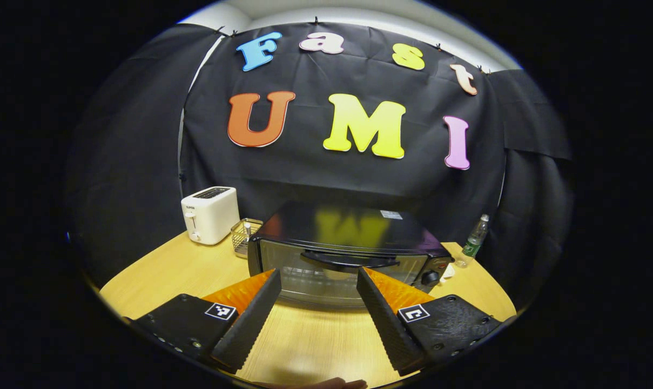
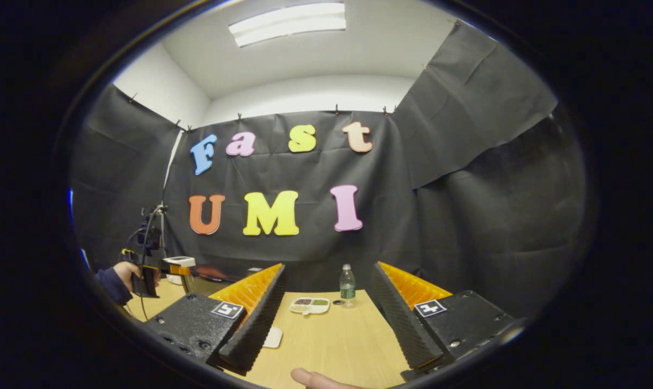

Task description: Open the electric oven with the left hand, put the food in, and close the electric oven.

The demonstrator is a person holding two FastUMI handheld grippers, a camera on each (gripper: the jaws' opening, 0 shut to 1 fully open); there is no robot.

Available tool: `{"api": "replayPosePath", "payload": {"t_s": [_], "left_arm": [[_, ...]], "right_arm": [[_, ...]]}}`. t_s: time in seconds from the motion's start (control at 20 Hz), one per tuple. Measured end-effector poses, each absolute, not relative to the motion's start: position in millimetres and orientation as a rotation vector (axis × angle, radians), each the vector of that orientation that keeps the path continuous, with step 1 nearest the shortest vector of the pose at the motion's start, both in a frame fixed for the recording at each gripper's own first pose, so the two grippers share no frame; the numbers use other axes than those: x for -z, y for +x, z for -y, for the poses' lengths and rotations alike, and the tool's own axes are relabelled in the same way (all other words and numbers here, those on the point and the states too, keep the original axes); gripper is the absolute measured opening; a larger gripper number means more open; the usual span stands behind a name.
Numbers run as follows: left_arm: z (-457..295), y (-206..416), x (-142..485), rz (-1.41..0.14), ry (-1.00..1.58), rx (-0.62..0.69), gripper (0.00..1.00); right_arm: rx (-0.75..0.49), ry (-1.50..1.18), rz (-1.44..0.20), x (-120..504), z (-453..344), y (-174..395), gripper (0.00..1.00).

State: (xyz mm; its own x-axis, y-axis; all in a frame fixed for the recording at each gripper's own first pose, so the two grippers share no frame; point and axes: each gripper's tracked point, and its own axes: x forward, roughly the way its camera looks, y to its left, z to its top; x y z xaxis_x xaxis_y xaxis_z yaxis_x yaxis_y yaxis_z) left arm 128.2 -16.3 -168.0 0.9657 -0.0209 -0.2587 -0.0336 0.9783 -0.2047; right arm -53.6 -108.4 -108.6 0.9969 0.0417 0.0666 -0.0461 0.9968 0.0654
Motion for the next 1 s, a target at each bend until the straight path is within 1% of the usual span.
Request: {"api": "replayPosePath", "payload": {"t_s": [0.25,0.4,0.6,0.7,0.8,0.9,1.0], "left_arm": [[30.6,82.5,128.0,-0.146,-0.196,0.042,0.93],[27.7,57.7,112.1,-0.106,-0.19,0.023,0.93],[23.8,14.9,92.3,-0.065,-0.188,0.002,0.93],[14.2,-4.0,87.5,-0.051,-0.179,-0.025,0.94],[10.1,-23.7,82.7,-0.037,-0.171,-0.042,0.94],[-3.2,-39.0,81.0,-0.028,-0.151,-0.088,0.93],[-4.0,-52.9,74.4,-0.029,-0.148,-0.084,0.94]], "right_arm": [[-0.047,0.075,0.051,112.0,104.7,-51.4,0.96],[-0.027,0.079,0.051,112.2,109.1,-47.9,0.96],[0.03,0.11,-0.041,125.3,107.7,-39.6,0.96],[0.003,0.099,-0.096,128.6,91.0,-37.8,0.96],[0.007,0.091,-0.105,119.0,85.3,-34.7,0.96],[-0.009,0.08,-0.106,106.5,72.0,-40.4,0.96],[-0.022,0.084,-0.094,90.0,57.8,-49.5,0.96]]}}
